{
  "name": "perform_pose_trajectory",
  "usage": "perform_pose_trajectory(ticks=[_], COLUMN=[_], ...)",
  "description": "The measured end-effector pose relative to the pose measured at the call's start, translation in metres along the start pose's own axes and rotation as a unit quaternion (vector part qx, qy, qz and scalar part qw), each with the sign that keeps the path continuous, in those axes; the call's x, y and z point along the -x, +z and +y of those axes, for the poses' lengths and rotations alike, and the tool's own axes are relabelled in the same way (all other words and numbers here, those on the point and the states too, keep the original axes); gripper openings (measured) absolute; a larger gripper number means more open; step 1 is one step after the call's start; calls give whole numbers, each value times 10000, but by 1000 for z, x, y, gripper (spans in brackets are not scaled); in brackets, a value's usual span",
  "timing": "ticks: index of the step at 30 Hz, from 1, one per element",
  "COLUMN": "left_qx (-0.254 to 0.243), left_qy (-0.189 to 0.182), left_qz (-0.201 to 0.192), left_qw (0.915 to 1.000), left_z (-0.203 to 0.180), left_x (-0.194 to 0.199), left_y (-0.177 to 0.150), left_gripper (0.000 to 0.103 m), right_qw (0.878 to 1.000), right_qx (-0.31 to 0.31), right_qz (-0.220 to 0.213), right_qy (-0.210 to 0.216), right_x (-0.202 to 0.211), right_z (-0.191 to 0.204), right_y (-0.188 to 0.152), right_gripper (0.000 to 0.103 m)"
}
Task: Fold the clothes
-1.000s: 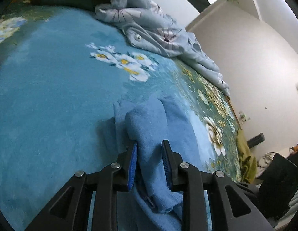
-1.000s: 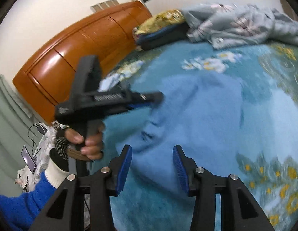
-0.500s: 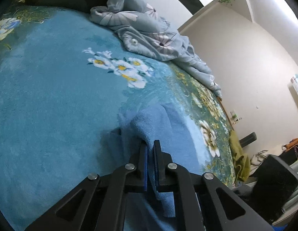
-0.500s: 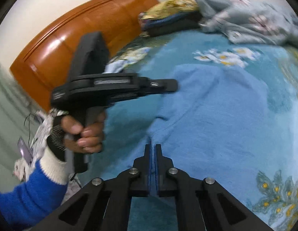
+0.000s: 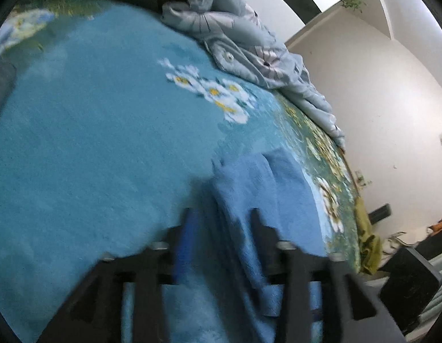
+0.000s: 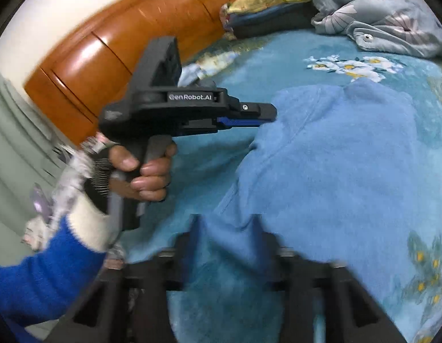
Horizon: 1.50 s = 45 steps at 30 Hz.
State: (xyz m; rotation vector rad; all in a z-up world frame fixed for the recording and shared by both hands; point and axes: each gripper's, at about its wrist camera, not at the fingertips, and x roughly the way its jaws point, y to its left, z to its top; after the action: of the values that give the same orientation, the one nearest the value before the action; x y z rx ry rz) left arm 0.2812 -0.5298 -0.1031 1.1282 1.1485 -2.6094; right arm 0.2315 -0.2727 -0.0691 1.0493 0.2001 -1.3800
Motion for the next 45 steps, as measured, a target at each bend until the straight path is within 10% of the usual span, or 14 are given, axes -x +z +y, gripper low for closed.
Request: perform_pose_trajectory(ticks=[6,11,20,28,31,35,45], left_qx=[224,141,-69,312,465,650,486], left_qy=[-136,-28,-68,-226,-235,-281,-600], left_qz=[148,469,467,292,208,2,-145], left_qw=[9995,9988,9989,9988,9984,9975,9969], left_z=[4,-2,-16,-12,-11,-12,-46], left_x=[-22,-50,-62,-55,-50,-36,12], left_y=[20,27,23,14,11,5,-67], left_gripper=[58,58,56,24,21,18,18], right_qw=[9820,9551,9614,9582,9511,9428,9631], right_qx=[-1200,-2569,-2433,-2557,-2764,-3051,-2368], right_qz=[-1141,-1321,-1248,-1278,-1377,-1324,-1274], right_qy=[-912,-663,-289,-78,77,244,151], right_x=[77,91,62,43,40,36,104], right_z=[-51,-93,-70,-66,-71,-84,-135], right_y=[-48,-90,-85,-70,-69,-66,-25], right_gripper=[74,75,78,78,74,30,19])
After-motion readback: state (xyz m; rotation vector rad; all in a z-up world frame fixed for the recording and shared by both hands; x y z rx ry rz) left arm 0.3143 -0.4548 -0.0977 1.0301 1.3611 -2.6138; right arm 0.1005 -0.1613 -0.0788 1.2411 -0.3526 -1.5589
